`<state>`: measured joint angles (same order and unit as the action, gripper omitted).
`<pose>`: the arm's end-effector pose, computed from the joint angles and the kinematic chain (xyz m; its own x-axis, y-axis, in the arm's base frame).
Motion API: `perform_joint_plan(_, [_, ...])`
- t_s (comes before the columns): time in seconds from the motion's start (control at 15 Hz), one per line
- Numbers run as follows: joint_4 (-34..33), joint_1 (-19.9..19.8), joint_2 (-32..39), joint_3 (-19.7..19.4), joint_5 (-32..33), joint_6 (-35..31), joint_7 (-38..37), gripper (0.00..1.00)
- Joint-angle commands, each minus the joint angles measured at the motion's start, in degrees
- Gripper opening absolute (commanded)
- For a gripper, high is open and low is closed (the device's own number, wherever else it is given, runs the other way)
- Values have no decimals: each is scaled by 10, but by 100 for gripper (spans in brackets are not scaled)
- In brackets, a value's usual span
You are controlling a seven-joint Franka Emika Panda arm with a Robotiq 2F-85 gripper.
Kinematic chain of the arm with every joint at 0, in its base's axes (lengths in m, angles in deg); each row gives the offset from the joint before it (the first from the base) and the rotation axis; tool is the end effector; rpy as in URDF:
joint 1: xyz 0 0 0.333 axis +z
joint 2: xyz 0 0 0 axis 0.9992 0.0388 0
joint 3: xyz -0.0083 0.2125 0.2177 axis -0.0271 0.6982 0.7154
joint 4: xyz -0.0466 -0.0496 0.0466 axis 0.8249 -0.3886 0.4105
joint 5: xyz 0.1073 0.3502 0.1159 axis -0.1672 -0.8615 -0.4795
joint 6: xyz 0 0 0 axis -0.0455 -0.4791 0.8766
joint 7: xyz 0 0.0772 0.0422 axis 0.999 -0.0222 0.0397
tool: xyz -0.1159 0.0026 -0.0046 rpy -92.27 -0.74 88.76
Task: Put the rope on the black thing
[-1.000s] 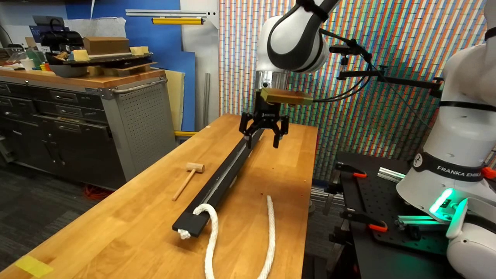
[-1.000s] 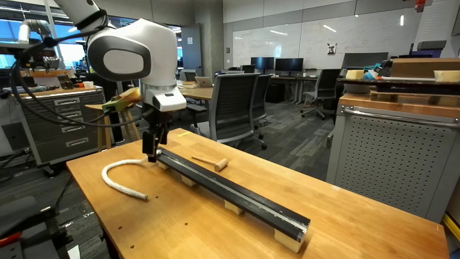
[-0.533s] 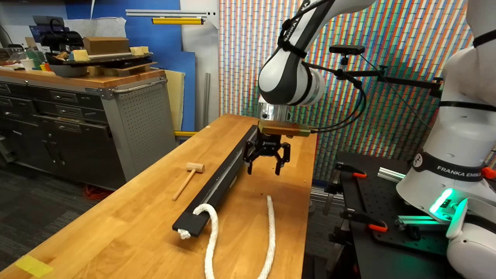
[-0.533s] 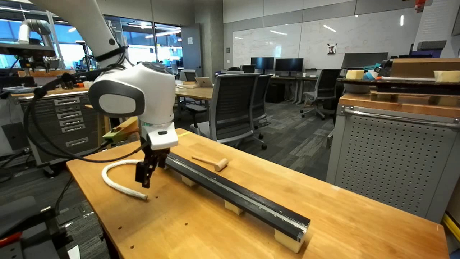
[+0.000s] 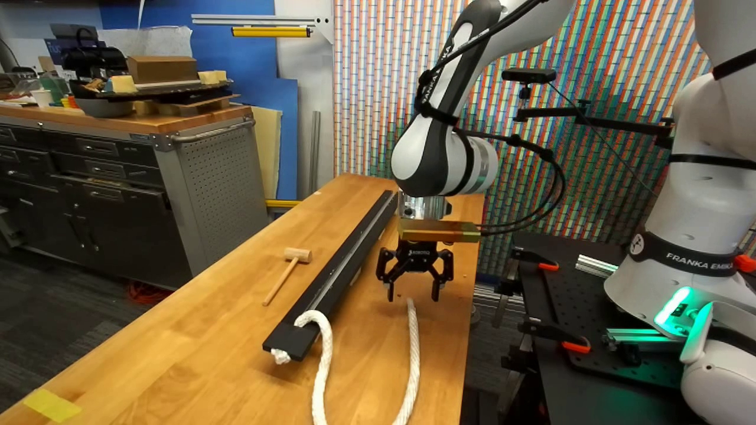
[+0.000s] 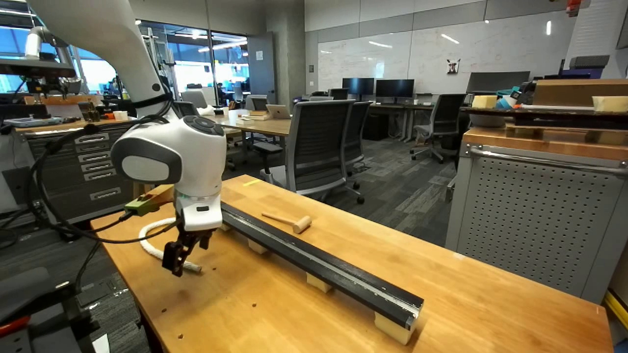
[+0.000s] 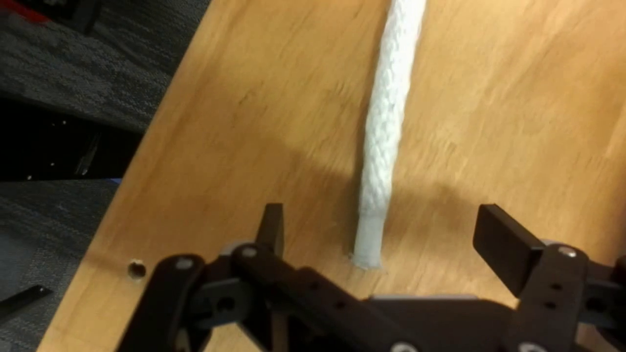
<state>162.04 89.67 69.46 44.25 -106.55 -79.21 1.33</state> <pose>0.4240 0.0534 0.0964 0.4490 -0.8399 -0.3049 -0.8907 -0.4479 -0.0780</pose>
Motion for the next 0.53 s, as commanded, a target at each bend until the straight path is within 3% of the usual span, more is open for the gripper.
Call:
perform_joint_plan(0.0, [-10,17,12,10,-43,-11,11,100])
perform_joint_plan(0.07, [-9,21,11,11,-49,-10,12,93])
perform_joint_plan(0.13, [-9,26,12,9,-52,-11,12,75])
perform_joint_plan(0.47, [-11,24,22,9,-46,-52,8,35])
